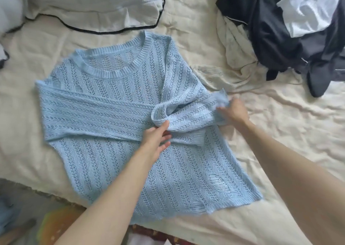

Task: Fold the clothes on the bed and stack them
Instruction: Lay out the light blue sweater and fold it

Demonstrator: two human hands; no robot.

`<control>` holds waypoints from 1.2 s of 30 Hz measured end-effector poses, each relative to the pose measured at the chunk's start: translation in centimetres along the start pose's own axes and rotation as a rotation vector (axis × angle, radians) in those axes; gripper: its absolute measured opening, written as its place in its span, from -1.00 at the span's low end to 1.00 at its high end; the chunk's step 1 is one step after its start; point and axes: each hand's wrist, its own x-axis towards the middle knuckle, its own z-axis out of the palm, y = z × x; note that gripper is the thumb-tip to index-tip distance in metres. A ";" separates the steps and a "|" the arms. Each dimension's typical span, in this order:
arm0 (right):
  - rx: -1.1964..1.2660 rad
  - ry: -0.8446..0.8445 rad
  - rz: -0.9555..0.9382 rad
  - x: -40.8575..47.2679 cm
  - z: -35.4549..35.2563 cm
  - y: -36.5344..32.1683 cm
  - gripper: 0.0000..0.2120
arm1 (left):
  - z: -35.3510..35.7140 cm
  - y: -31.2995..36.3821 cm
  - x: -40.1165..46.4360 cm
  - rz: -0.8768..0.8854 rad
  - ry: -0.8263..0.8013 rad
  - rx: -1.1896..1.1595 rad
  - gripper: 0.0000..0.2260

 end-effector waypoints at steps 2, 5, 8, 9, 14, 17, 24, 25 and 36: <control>-0.014 0.085 0.023 -0.9 -0.1 0.1 -0.84 | -0.1 0.0 0.1 0.008 0.031 -0.077 -0.89; 0.000 0.276 -0.181 -3.9 -0.3 -0.4 -0.84 | -0.6 0.7 0.1 0.033 0.073 -0.124 -0.95; 0.092 0.318 -0.616 -9.2 -0.7 -0.2 -0.94 | -1.6 1.8 -0.3 0.045 0.061 -0.151 -0.96; 0.083 0.313 -0.739 -11.2 -0.8 -0.1 -0.96 | -2.0 2.1 -0.5 0.046 0.046 -0.144 -0.96; -0.045 -0.111 -1.124 -19.0 1.4 0.9 -0.93 | -4.9 3.0 -1.3 0.034 0.002 -0.009 -0.91; -0.233 -0.515 -1.144 -20.0 4.0 1.5 -0.79 | -6.6 2.7 -1.3 0.020 0.006 0.148 -0.93; 0.023 -0.305 -0.584 -13.6 4.3 0.3 -0.73 | -5.8 1.7 0.5 0.073 0.029 0.369 -0.77; 0.091 -0.282 -0.467 -12.5 4.0 0.0 -0.72 | -5.4 1.8 1.0 0.127 0.081 0.425 -0.77; 1.155 -0.398 0.431 -3.0 2.6 -5.7 -0.58 | 0.6 10.7 5.5 0.623 0.278 1.020 -0.80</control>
